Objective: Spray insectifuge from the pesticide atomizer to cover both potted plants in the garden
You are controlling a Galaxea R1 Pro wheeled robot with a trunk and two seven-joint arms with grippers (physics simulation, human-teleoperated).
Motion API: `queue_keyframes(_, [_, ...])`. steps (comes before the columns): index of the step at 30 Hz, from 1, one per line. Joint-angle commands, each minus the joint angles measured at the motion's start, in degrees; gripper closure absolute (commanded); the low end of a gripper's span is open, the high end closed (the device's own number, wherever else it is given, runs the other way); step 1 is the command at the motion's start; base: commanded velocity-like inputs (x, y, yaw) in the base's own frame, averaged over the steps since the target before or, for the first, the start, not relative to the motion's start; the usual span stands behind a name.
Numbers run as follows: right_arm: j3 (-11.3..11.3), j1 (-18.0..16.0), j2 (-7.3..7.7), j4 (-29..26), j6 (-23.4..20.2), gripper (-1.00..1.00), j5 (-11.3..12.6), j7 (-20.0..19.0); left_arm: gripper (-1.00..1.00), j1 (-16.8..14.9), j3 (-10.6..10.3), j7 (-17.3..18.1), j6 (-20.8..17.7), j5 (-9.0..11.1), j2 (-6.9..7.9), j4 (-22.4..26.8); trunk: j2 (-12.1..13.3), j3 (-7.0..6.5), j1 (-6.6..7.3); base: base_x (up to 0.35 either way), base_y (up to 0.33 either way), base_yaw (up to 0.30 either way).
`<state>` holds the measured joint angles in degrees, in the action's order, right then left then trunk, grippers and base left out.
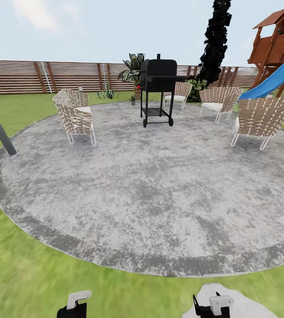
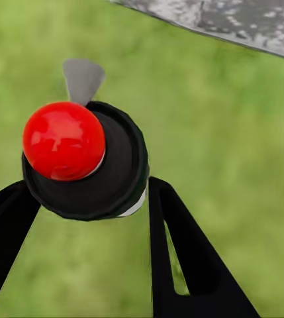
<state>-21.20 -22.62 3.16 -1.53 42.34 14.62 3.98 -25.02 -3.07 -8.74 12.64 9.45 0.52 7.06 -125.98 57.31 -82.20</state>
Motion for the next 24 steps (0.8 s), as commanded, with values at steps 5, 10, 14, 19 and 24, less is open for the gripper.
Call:
queue_keyframes(5, [-0.52, 0.99, 0.0, 0.0, 0.1, -1.0, 0.12, 0.41, 1.0, -0.03, -0.36, -0.13, 0.19, 0.49, 0.01, 0.0, -0.01, 0.05, -0.03, 0.339, 0.0, 0.0])
queue_keyframes(10, [-0.51, 1.41, 0.0, -0.02, 0.05, -1.0, 0.15, 0.41, 1.0, -0.03, -0.36, -0.13, 0.17, 0.49, -0.07, -0.03, -0.01, 0.05, -0.03, 0.339, 0.0, 0.0])
queue_keyframes(14, [-0.51, 1.51, 0.0, -0.05, 0.1, -1.0, 0.15, 0.41, 1.0, -0.03, -0.36, -0.13, 0.17, 0.49, -0.08, -0.02, -0.01, 0.05, -0.03, 0.339, 0.0, 0.0])
queue_keyframes(19, [-0.51, 1.52, 0.0, -0.01, 0.08, -1.0, 0.14, 0.41, 1.0, -0.03, -0.36, -0.13, 0.19, 0.49, -0.08, -0.01, -0.01, 0.05, -0.03, 0.339, 0.0, 0.0])
queue_keyframes(24, [-0.51, 1.53, 0.0, -0.04, 0.09, -1.0, 0.15, 0.41, 1.0, -0.03, -0.36, -0.13, 0.15, 0.49, -0.08, -0.03, -0.01, 0.05, -0.03, 0.339, 0.0, 0.0])
